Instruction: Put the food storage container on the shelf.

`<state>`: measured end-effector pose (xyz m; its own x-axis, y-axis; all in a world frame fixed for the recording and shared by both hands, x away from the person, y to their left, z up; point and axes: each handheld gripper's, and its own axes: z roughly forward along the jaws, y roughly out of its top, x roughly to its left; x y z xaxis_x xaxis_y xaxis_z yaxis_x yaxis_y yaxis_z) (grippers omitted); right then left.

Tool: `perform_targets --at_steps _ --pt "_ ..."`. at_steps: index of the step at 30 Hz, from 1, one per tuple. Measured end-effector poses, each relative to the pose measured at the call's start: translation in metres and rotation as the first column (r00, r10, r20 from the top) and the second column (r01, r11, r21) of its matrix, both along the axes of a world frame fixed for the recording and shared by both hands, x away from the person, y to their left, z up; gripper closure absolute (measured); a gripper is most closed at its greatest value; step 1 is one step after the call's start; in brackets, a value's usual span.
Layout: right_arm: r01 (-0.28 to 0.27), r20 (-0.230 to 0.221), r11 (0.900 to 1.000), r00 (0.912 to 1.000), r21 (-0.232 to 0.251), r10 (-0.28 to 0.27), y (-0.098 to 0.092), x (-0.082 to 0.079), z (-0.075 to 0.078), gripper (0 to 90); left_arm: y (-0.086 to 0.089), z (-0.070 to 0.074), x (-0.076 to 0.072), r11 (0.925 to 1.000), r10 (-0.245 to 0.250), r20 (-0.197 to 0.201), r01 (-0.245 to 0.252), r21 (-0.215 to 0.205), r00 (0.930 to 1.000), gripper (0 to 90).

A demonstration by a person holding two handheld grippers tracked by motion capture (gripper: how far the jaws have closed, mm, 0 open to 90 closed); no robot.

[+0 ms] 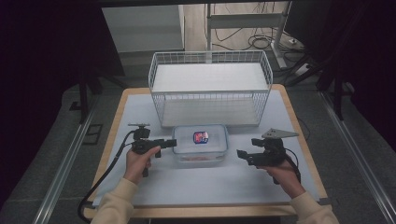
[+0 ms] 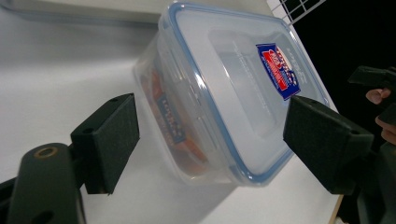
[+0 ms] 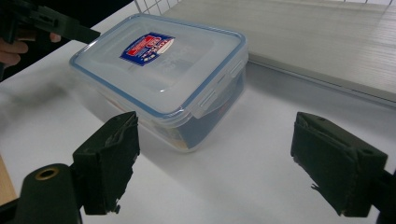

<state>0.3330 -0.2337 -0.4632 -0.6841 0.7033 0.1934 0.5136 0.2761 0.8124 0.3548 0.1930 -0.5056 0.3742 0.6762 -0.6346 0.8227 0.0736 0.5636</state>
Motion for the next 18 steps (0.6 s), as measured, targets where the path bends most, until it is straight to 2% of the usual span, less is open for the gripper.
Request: perform_targets --at_steps 1,2,3,10,12,18 --pt "0.006 -0.006 1.0 1.0 0.004 -0.006 0.0 0.002 0.0 15.9 -0.004 -0.002 0.004 0.9997 -0.018 -0.016 0.017 -0.017 0.9997 17.2" --pt "0.008 -0.007 1.0 0.9999 0.005 -0.008 0.001 0.002 0.0 15.9 -0.004 -0.002 0.004 0.9997 -0.018 -0.016 0.017 -0.017 0.9997 17.4" --pt "0.008 -0.007 1.0 0.9999 0.005 -0.008 0.002 0.003 0.001 15.9 -0.007 -0.005 0.007 0.9987 -0.026 -0.032 0.025 -0.044 0.9991 17.7" --pt "0.002 -0.004 1.0 1.0 -0.002 -0.002 0.008 0.008 0.002 15.9 -0.011 -0.012 0.01 0.9981 -0.037 -0.051 0.034 -0.051 0.998 19.2" --pt "0.004 -0.014 1.0 0.9999 -0.005 -0.004 0.011 0.012 0.001 15.9 -0.013 -0.014 0.011 0.9967 -0.037 -0.054 0.033 -0.074 0.9978 21.1" --pt "-0.003 -0.033 1.0 0.9994 -0.009 0.002 0.019 0.021 -0.001 15.9 -0.015 -0.017 0.013 0.997 -0.044 -0.06 0.04 -0.066 0.9973 27.1"
